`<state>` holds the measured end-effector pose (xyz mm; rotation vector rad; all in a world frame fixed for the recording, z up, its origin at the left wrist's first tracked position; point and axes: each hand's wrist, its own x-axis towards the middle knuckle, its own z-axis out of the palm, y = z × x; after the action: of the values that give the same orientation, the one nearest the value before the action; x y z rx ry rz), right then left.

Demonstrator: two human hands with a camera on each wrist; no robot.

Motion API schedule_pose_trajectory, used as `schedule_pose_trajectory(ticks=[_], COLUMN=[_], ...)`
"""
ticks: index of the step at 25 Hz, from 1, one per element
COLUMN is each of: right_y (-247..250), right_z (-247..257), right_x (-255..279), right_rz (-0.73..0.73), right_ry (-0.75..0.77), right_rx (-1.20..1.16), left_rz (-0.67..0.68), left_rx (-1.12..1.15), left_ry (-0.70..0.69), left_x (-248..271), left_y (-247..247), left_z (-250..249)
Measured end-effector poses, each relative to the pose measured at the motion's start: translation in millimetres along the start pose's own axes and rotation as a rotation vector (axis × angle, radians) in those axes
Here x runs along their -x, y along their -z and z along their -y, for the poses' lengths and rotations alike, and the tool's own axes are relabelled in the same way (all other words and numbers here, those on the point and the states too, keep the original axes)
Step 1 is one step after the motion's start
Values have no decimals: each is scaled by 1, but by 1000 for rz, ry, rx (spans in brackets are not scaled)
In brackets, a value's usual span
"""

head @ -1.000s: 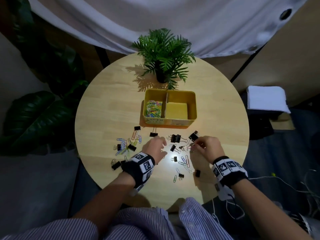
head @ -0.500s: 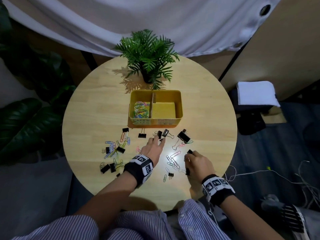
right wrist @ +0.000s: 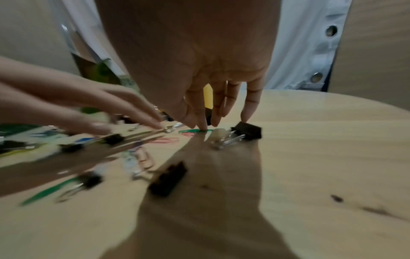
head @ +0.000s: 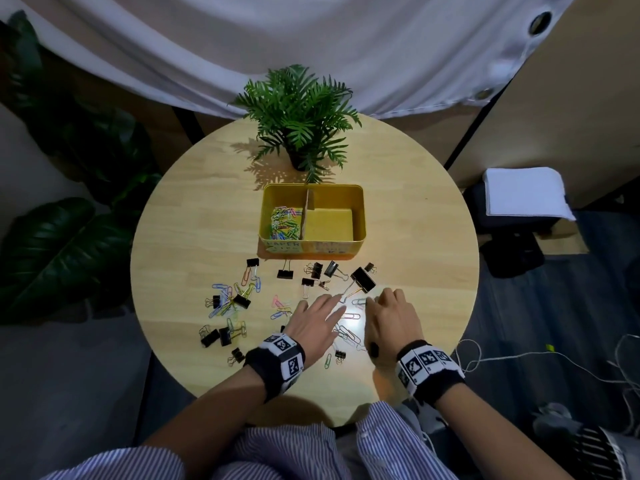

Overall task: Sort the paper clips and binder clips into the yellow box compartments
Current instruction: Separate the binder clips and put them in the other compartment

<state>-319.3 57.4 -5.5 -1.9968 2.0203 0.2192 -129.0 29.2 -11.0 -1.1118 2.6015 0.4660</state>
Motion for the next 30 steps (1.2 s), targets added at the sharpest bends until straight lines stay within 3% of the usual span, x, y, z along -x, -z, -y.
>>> schedule_pose_trajectory(ticks=[5, 10, 14, 17, 19, 22, 24, 27, 30], right_y=[-8, -6, -6, -16, -17, -14, -13, -18, -24], right_z=[10, 8, -1, -8, -12, -20, -12, 14, 30], right_x=[23, 21, 36, 43, 35, 27, 30, 33, 24], right_rz=[10, 23, 49, 193, 213, 106, 23, 58, 70], right_ry=[163, 200, -16, -34, -56, -127, -53, 88, 41], right_rx=[-39, -54, -288, -233, -282, -302, -255, -231, -306], left_rz=[89, -146, -25, 132, 153, 112, 111, 100, 111], left_rx=[-105, 68, 183, 134, 142, 244, 303, 314, 240], left_ry=[-51, -56, -94, -100, -86, -40, 26, 78, 84], left_x=[-22, 1, 19, 2, -9, -14, -11, -5, 7], left_y=[9, 11, -2, 0, 5, 3, 3, -1, -8], left_z=[9, 15, 8, 4, 3, 7, 9, 12, 15])
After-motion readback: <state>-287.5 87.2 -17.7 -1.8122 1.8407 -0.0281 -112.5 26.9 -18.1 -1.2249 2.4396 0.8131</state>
